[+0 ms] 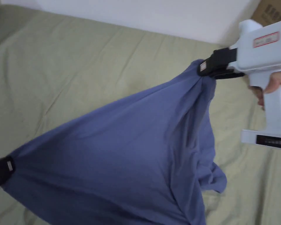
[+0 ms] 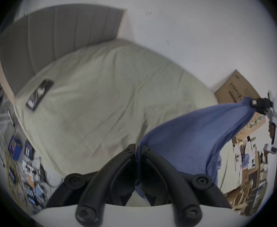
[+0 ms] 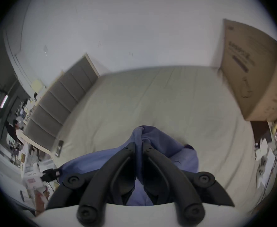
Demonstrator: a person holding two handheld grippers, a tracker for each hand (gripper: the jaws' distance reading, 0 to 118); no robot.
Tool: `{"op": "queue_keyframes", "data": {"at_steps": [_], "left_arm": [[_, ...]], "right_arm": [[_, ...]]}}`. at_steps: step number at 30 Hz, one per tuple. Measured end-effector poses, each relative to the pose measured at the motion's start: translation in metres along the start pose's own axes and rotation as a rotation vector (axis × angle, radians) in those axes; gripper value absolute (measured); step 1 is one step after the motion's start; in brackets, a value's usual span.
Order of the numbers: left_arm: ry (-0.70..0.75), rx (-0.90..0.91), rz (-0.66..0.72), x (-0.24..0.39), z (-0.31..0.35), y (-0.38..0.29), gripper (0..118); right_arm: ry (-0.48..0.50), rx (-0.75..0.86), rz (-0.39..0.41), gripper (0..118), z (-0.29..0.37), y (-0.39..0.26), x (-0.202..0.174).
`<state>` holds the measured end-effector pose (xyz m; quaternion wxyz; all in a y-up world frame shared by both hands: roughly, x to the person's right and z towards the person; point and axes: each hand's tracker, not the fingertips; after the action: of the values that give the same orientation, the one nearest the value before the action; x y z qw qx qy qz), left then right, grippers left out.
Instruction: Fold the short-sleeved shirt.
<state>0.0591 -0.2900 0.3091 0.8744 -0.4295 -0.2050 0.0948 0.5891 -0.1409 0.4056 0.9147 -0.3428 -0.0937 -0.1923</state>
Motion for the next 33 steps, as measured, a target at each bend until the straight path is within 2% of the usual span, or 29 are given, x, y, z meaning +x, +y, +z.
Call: {"op": "queue_keyframes", "data": {"at_steps": [6,11,14,17,25,28,33], "left_arm": [[-0.156,0.218,-0.076,0.022,0.080,0.064,4],[-0.224,0.385,-0.232,0.061,0.140,0.111,4],[-0.316,0.429,-0.264,0.077,0.172,0.134,4],[-0.335,0.453,-0.272,0.088,0.194,0.156,4],[-0.340,0.509,-0.319,0.125,0.230,0.229,4],[-0.337,0.511,-0.296,0.142,0.228,0.263,4],[-0.219,0.500,-0.235,0.171,0.205,0.322,4]], "right_arm": [[0.025,0.231,-0.035,7,0.170,-0.048,-0.004],[-0.028,0.375,-0.005,7,0.258,-0.077,-0.023],[-0.070,0.466,0.008,7,0.292,-0.085,-0.029],[-0.037,0.515,-0.044,7,0.314,-0.084,-0.026],[-0.077,0.570,-0.042,7,0.324,-0.029,-0.038],[-0.155,0.572,-0.001,7,0.310,0.007,-0.048],[-0.200,0.558,0.009,7,0.271,0.078,-0.061]]}}
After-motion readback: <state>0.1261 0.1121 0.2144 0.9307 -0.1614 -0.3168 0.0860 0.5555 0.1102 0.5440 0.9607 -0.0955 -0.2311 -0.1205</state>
